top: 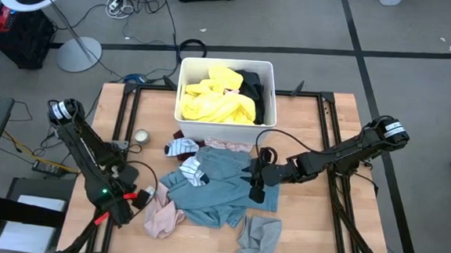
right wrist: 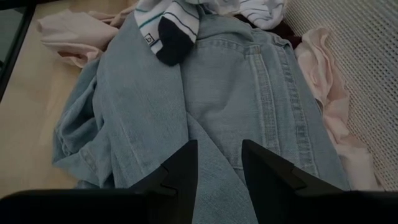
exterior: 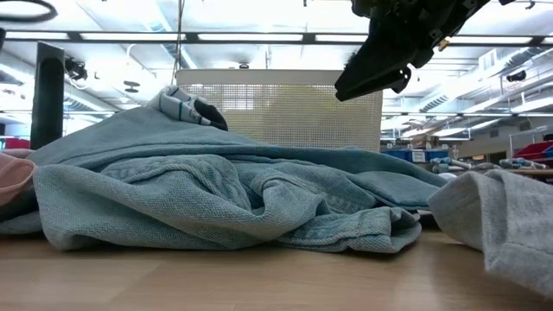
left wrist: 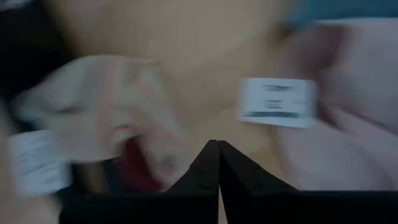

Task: Sort clothes
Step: Put the red striped sock into the white laundry bin

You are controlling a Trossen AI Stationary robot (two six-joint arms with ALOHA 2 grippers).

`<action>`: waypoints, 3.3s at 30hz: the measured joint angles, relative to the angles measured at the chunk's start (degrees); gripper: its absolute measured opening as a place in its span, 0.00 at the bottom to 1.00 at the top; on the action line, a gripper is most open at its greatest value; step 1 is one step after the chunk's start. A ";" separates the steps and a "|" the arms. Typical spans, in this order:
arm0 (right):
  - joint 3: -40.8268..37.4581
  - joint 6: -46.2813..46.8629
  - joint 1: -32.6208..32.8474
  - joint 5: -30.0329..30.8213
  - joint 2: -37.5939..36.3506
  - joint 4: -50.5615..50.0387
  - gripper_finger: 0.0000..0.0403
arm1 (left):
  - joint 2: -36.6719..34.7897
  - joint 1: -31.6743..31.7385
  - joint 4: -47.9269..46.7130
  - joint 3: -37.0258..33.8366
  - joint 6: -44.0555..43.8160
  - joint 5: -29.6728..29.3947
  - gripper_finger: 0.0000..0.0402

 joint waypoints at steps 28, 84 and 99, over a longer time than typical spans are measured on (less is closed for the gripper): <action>0.00 -0.16 0.00 0.00 0.00 0.96 0.31 | 2.24 -0.04 6.88 -0.32 -1.10 3.38 0.37; 0.02 -0.42 0.02 0.02 0.00 1.38 0.31 | 8.12 9.91 -21.31 36.25 27.38 -20.74 0.00; 0.02 -0.39 0.02 0.02 0.00 1.33 0.31 | -3.71 37.42 -11.70 38.12 66.79 -27.80 0.00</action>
